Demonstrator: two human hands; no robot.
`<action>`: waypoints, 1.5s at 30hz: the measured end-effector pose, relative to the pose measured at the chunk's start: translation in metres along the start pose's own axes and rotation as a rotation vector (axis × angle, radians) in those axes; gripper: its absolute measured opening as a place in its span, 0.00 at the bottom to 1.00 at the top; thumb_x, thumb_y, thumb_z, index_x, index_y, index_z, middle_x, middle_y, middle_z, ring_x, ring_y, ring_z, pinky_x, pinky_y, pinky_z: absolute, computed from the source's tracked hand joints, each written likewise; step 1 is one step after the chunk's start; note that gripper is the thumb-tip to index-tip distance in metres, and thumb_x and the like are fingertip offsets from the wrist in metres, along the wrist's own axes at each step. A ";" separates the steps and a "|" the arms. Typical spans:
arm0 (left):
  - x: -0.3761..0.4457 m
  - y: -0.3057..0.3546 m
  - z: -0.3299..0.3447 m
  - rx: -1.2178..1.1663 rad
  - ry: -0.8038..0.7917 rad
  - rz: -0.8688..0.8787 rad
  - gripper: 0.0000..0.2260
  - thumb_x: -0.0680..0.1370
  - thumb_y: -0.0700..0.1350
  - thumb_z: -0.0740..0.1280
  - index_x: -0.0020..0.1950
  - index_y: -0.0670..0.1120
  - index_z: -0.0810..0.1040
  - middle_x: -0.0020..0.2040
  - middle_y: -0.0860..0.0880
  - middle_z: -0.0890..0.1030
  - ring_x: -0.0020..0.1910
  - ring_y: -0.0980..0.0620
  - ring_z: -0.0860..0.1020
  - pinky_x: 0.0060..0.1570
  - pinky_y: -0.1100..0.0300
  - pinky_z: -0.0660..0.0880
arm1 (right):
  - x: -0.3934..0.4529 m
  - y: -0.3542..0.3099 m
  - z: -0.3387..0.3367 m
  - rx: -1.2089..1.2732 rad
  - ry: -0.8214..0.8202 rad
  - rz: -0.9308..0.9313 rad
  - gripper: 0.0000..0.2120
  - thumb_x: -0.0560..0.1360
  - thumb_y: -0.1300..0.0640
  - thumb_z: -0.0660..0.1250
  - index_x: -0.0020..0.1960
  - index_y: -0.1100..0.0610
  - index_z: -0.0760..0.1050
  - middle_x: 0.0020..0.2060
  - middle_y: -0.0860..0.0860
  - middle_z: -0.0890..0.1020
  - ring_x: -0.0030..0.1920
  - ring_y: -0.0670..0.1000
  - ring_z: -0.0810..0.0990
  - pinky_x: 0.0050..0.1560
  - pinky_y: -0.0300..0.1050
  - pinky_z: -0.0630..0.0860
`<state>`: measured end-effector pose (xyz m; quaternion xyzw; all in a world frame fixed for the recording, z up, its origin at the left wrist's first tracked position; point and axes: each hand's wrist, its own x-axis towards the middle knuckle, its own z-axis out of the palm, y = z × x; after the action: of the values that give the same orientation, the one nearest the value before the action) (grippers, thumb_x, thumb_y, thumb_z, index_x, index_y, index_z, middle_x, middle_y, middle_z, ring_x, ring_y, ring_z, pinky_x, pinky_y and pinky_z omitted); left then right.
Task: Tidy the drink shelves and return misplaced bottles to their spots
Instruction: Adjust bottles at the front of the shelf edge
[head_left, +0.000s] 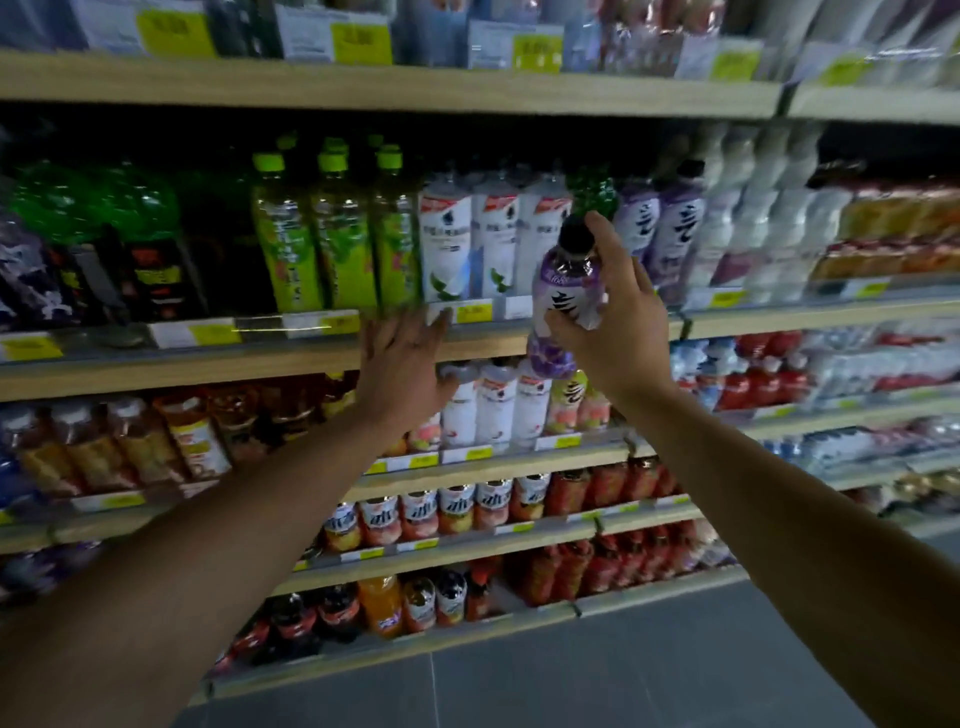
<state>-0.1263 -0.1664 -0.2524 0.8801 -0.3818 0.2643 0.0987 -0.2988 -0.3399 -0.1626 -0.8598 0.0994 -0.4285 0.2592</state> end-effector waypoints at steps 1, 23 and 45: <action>0.007 0.015 0.003 -0.002 0.009 0.006 0.34 0.75 0.62 0.66 0.76 0.47 0.66 0.74 0.42 0.67 0.71 0.37 0.63 0.69 0.36 0.62 | 0.002 0.014 -0.012 0.000 0.007 0.008 0.40 0.73 0.57 0.74 0.79 0.45 0.57 0.70 0.52 0.71 0.58 0.48 0.74 0.49 0.42 0.74; 0.101 0.141 0.090 0.092 0.056 0.023 0.36 0.70 0.61 0.67 0.75 0.50 0.67 0.75 0.45 0.65 0.72 0.38 0.62 0.71 0.31 0.52 | 0.080 0.162 -0.071 0.145 0.168 0.055 0.41 0.69 0.56 0.72 0.76 0.40 0.57 0.70 0.46 0.73 0.53 0.51 0.81 0.49 0.55 0.81; 0.110 0.174 0.088 0.103 0.072 -0.187 0.32 0.71 0.58 0.68 0.74 0.54 0.68 0.71 0.43 0.67 0.70 0.38 0.61 0.63 0.30 0.65 | 0.129 0.183 -0.076 0.264 0.059 -0.111 0.39 0.68 0.58 0.71 0.77 0.48 0.61 0.68 0.48 0.73 0.43 0.47 0.81 0.43 0.50 0.80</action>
<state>-0.1550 -0.3875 -0.2714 0.9057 -0.2801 0.3048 0.0914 -0.2707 -0.5726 -0.1333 -0.8095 0.0019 -0.4767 0.3428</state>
